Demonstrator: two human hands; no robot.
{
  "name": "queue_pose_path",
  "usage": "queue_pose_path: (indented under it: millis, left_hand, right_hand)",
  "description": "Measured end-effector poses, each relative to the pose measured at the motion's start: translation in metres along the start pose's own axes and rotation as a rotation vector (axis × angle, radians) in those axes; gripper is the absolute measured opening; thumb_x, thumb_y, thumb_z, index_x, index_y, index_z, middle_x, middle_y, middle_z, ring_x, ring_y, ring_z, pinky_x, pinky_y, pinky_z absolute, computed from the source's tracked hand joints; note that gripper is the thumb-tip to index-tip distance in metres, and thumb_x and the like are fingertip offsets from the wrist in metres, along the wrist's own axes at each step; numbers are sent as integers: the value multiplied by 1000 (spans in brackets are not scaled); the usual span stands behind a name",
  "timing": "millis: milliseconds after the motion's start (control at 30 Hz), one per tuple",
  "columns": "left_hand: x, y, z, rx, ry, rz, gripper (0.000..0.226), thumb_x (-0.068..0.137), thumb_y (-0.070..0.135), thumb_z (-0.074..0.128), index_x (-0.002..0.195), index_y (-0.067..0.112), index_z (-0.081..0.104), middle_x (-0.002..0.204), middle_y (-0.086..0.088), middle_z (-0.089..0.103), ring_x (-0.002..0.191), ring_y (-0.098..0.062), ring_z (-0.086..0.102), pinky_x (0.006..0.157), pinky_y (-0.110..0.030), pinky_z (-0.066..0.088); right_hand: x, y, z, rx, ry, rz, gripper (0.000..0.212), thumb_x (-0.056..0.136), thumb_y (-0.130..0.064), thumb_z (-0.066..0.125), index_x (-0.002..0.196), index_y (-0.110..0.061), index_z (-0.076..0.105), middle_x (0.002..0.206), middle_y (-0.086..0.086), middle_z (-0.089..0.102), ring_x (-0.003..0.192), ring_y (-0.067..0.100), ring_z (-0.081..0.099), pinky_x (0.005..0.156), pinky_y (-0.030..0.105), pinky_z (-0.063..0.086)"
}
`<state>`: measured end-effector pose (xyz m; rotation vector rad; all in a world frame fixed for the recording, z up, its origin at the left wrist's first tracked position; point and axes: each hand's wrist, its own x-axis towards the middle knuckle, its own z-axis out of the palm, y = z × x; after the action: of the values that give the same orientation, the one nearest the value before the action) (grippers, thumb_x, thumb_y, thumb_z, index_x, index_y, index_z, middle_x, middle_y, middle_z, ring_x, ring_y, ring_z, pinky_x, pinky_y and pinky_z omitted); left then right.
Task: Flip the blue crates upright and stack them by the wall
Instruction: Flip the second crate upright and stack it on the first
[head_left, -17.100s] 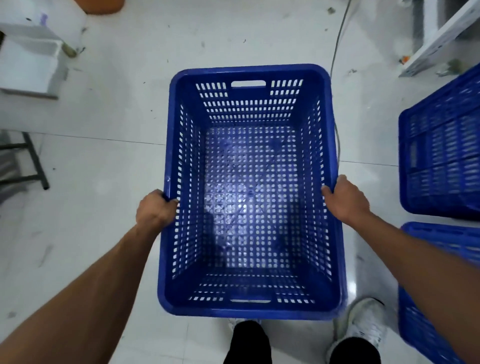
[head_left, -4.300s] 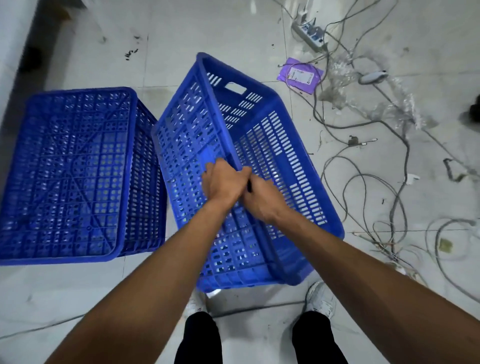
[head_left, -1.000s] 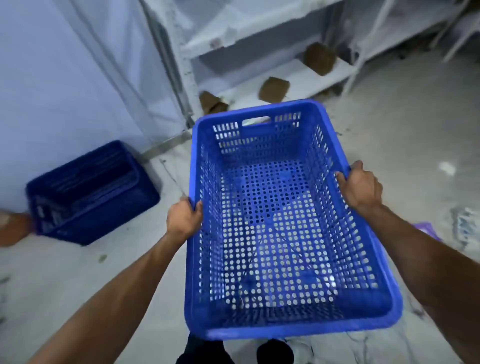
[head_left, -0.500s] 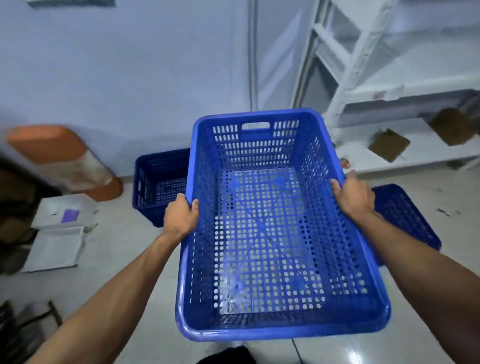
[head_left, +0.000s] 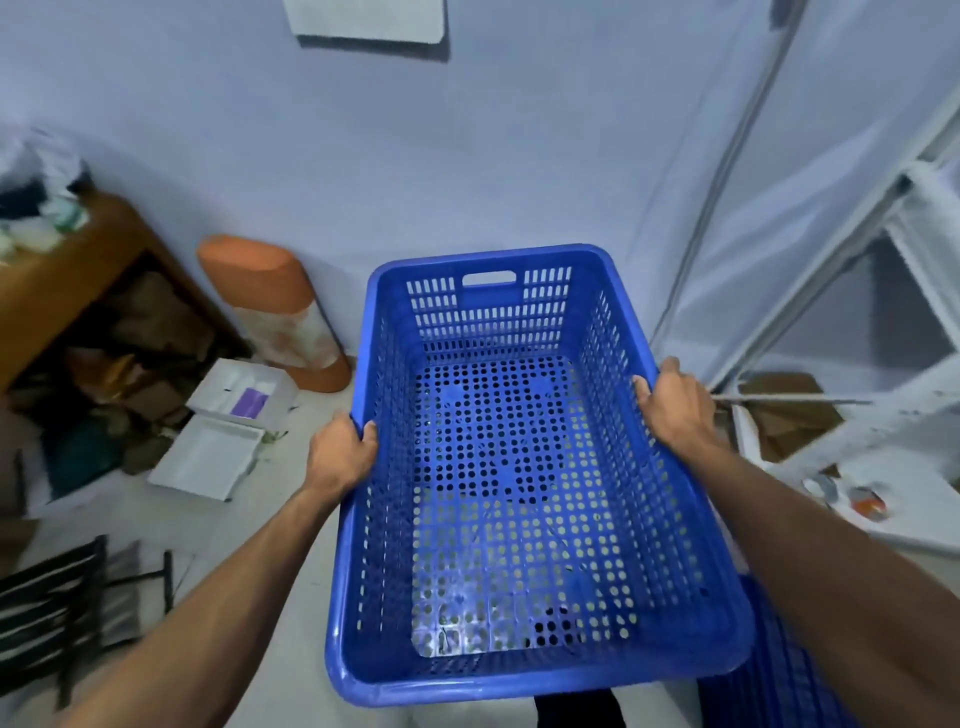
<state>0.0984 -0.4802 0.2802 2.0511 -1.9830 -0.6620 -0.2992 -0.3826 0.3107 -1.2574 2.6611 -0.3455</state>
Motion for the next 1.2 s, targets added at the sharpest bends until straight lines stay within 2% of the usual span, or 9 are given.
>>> queue_pose_path:
  millis: [133,367,567,700,800,900,967,1033,1200]
  left_hand:
    - [41,12,5,2,14,-136,32,97,37,52,99,5,55,90,-16,66,85,-37,64,75,-43,54]
    - [92,8,25,-36,-11,-368,33,97,36,54,93,4,54,90,-17,66,81,-35,59,72,-38,46]
    - [131,-21,48,-176,-107,-558,32,93,40,58,89,8,60,90,-12,68,88,-34,63,76,-35,51]
    - [151,-43,62,-306,-181,-650,37,93,42,59,87,7,66,88,-13,71,86,-34,68,81,-38,58]
    - [157,-53,75,-370,-215,-696,44,95,46,56,85,5,68,85,-15,73,82,-33,69,81,-38,58]
    - [159,-59,90,-461,-261,-779,49,95,48,55,81,4,69,76,-15,75,74,-32,72,80,-40,60]
    - [158,-57,100,-572,-269,-845,45,93,45,58,82,3,69,67,-14,75,63,-30,74,77,-42,62]
    - [156,-48,110,-702,-279,-916,37,93,37,63,87,1,67,68,-15,76,58,-31,75,76,-43,63]
    - [148,-13,140,-947,-263,-1058,33,91,26,69,92,-7,67,68,-18,74,66,-39,75,72,-50,63]
  right_hand:
    - [84,-34,18,6,-65,-119,42,101,-37,48,115,3,47,104,29,65,97,45,63,74,45,45]
    - [199,-110,44,-60,-111,-350,40,101,-38,46,114,0,46,85,19,63,69,35,56,58,37,38]
    - [263,-188,90,-258,-117,-522,44,101,-43,43,117,-2,44,81,18,65,68,35,62,54,37,41]
    - [291,-233,116,-361,-140,-657,45,102,-44,39,122,-4,42,70,12,56,57,29,51,51,35,38]
    - [307,-254,133,-442,-167,-712,44,103,-46,37,123,-6,42,77,14,61,64,31,56,54,35,38]
    - [323,-271,154,-431,-194,-765,43,103,-44,36,122,-6,43,85,17,66,64,30,53,56,36,38]
    - [332,-280,164,-447,-198,-799,43,103,-43,37,124,-6,44,90,18,67,70,34,59,57,36,38]
    - [342,-285,170,-466,-196,-821,42,104,-40,38,126,-5,44,97,20,67,78,37,63,59,37,39]
    - [369,-300,189,-421,-254,-863,34,104,-29,40,126,-4,47,117,22,58,91,41,61,68,41,43]
